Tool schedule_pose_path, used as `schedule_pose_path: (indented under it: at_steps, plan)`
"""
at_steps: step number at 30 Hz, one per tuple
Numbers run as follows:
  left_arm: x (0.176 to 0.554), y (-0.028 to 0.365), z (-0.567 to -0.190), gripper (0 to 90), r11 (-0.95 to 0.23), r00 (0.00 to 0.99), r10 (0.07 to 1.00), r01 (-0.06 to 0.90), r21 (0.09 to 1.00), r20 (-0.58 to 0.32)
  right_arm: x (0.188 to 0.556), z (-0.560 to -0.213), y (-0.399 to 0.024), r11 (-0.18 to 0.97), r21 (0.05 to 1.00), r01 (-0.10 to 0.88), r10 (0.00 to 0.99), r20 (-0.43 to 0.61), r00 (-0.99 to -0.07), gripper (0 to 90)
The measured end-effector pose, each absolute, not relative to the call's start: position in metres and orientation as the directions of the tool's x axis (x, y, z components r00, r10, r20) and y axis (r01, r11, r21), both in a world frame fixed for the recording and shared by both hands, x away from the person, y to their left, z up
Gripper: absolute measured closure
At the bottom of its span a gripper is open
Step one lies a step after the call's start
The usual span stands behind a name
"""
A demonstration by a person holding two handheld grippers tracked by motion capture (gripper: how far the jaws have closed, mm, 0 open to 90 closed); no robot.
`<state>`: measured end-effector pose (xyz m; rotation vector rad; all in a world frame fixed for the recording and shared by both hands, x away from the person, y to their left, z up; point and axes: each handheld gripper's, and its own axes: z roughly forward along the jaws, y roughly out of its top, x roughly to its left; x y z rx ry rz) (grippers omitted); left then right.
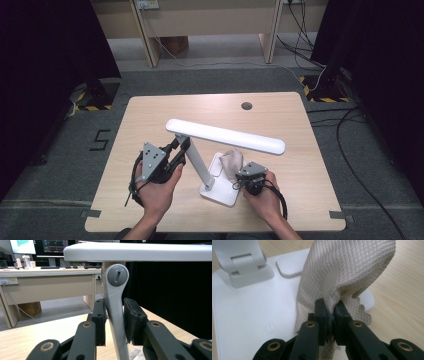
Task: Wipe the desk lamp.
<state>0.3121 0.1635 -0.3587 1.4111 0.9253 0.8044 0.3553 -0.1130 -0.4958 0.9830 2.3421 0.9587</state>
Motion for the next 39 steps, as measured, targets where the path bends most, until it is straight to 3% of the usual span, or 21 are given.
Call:
schedule_pose_path:
  at_steps: [8,17,24,39]
  plan:
    - [0.312,0.163,-0.359,71.3,0.021,0.443,0.895,0.073,0.997,-0.052,0.353,-0.493,-0.132,0.482,0.731,0.484,0.783,-0.111,-0.612,84.1]
    - [0.312,0.164,-0.359,71.3,0.021,0.445,0.894,0.076,0.997,-0.053,0.385,-0.469,-0.080,0.484,0.788,0.380,0.727,-0.121,-0.676,84.0]
    - [0.313,0.164,-0.359,71.3,0.022,0.448,0.892,0.076,0.997,-0.054,0.400,-0.470,-0.050,0.501,0.782,0.372,0.697,-0.109,-0.709,84.0]
    - [0.312,0.164,-0.359,71.3,0.024,0.447,0.893,0.077,0.997,-0.056,0.400,-0.490,-0.050,0.531,0.750,0.394,0.692,-0.116,-0.713,84.0]
